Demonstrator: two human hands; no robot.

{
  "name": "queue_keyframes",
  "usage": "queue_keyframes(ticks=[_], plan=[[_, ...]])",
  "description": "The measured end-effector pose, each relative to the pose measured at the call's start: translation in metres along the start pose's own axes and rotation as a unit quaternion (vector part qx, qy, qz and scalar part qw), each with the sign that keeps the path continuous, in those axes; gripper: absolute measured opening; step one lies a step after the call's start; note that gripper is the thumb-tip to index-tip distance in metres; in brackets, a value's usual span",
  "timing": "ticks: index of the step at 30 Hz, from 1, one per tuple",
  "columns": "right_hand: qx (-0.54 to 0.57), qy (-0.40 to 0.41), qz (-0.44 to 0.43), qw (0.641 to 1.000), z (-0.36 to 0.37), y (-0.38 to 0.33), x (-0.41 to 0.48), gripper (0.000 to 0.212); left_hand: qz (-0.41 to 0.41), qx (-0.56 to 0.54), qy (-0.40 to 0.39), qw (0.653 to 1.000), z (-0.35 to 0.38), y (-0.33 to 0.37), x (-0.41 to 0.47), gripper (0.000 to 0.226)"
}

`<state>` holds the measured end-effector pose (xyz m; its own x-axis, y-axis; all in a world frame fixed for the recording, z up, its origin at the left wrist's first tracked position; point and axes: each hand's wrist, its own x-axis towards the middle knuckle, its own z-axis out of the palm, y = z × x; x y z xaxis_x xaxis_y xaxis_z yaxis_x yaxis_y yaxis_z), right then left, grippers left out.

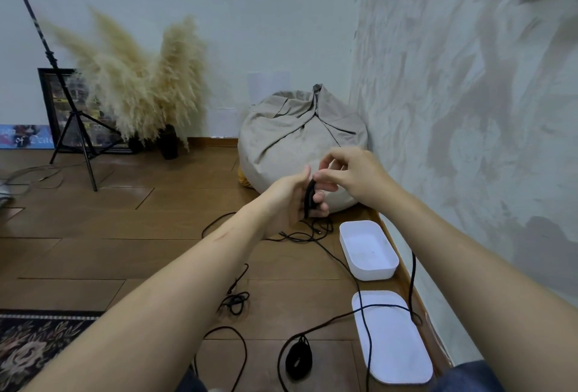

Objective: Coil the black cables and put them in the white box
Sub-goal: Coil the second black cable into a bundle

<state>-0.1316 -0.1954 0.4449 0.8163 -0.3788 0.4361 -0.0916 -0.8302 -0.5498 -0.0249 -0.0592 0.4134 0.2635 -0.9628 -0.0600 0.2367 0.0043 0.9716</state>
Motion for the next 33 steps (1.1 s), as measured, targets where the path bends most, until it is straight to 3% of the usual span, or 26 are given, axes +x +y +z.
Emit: queue_keyframes(ticks=[5, 8, 11, 16, 20, 23, 27, 29, 33], plan=[[0.010, -0.011, 0.024, 1.000, -0.001, 0.012, -0.001, 0.017, 0.023, 0.124, -0.009, 0.992, -0.005, -0.006, 0.001, 0.033], [0.056, -0.067, 0.025, 0.996, -0.004, 0.018, 0.001, 0.007, 0.041, 0.120, 0.011, 0.992, -0.009, -0.005, 0.001, 0.031], [0.063, -0.095, 0.037, 0.993, -0.008, 0.023, 0.000, 0.011, 0.052, 0.099, 0.018, 0.994, -0.017, -0.002, -0.002, 0.033], [0.096, 0.009, 0.051, 0.994, -0.004, 0.026, 0.000, 0.005, 0.031, 0.013, -0.062, 0.997, -0.009, 0.012, -0.012, 0.034], [0.205, 0.011, 0.063, 0.977, 0.008, 0.013, -0.001, 0.013, 0.054, -0.026, -0.102, 0.993, 0.003, 0.022, -0.014, 0.036], [0.245, -0.029, 0.097, 0.964, 0.026, 0.001, -0.003, 0.024, 0.111, -0.080, -0.036, 0.990, 0.009, 0.025, -0.009, 0.028], [0.179, -0.225, 0.101, 0.953, 0.047, -0.010, -0.015, 0.027, 0.202, -0.093, 0.095, 0.970, -0.006, 0.025, 0.004, 0.029], [0.131, -0.289, 0.083, 0.945, 0.048, -0.018, -0.017, 0.023, 0.225, -0.019, 0.172, 0.959, -0.021, 0.019, 0.008, 0.028], [0.012, -0.299, 0.053, 0.953, 0.030, -0.024, -0.007, 0.019, 0.217, 0.232, 0.295, 0.901, -0.044, 0.000, 0.007, 0.019]])
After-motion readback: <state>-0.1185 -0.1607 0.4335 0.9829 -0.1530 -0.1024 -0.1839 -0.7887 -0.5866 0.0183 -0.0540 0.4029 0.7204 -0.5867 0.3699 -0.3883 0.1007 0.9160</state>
